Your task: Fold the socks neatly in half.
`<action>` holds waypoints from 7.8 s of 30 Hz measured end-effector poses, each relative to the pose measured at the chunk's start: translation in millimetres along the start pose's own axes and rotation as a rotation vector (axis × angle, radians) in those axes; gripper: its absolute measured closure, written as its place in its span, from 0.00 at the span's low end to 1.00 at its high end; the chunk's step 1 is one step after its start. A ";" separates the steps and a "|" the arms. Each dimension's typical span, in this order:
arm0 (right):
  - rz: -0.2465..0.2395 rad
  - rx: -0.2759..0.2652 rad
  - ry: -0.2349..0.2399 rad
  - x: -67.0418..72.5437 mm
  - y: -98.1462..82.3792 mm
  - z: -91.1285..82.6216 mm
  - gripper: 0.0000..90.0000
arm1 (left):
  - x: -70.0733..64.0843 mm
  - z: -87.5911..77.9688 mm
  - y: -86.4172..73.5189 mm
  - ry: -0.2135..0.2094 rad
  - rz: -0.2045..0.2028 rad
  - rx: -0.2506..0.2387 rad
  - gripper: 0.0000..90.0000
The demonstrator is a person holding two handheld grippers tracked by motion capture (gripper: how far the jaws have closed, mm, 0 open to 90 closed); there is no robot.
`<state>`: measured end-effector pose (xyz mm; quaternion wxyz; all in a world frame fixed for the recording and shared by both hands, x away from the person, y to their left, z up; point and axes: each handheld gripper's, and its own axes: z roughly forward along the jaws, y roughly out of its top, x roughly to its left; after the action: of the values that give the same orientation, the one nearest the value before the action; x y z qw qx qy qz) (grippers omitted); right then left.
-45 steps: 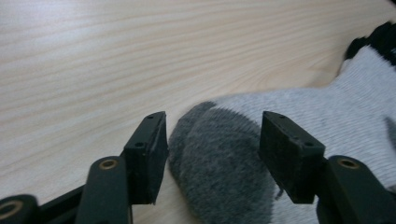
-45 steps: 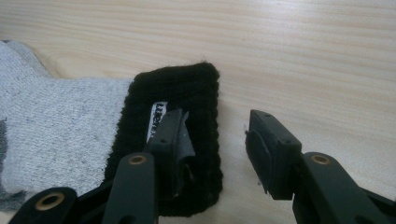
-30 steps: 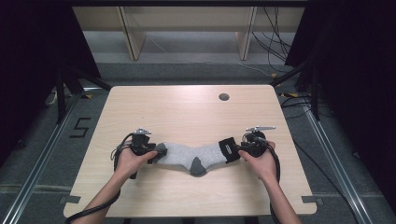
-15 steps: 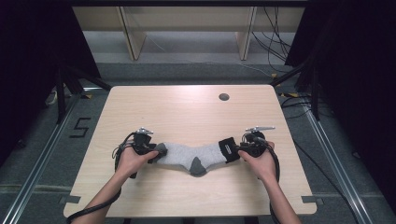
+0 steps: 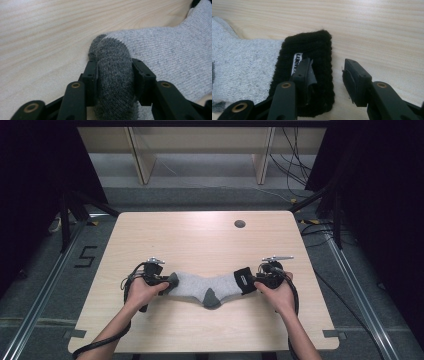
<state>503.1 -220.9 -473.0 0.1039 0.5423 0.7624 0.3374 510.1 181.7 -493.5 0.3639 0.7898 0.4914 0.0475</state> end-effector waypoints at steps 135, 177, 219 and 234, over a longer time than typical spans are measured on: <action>-0.031 -0.002 0.071 39.5 12.2 25.2 0.69 | -111.5 1.5 83.2 0.052 0.167 -0.102 0.71; -0.031 -0.004 0.082 38.9 11.4 25.2 0.69 | -138.7 54.6 78.7 0.158 0.239 -0.029 0.69; -0.034 -0.081 0.151 49.7 40.1 -14.5 0.66 | -122.8 11.8 62.2 0.020 0.419 -0.089 0.41; 0.006 0.070 0.101 40.5 27.8 9.8 0.90 | -120.4 34.7 55.3 0.021 0.463 -0.032 0.54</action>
<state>513.5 -175.5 -454.5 0.0452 0.5303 0.7763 0.3377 504.5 51.7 -450.5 0.3507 0.8752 0.2998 0.1456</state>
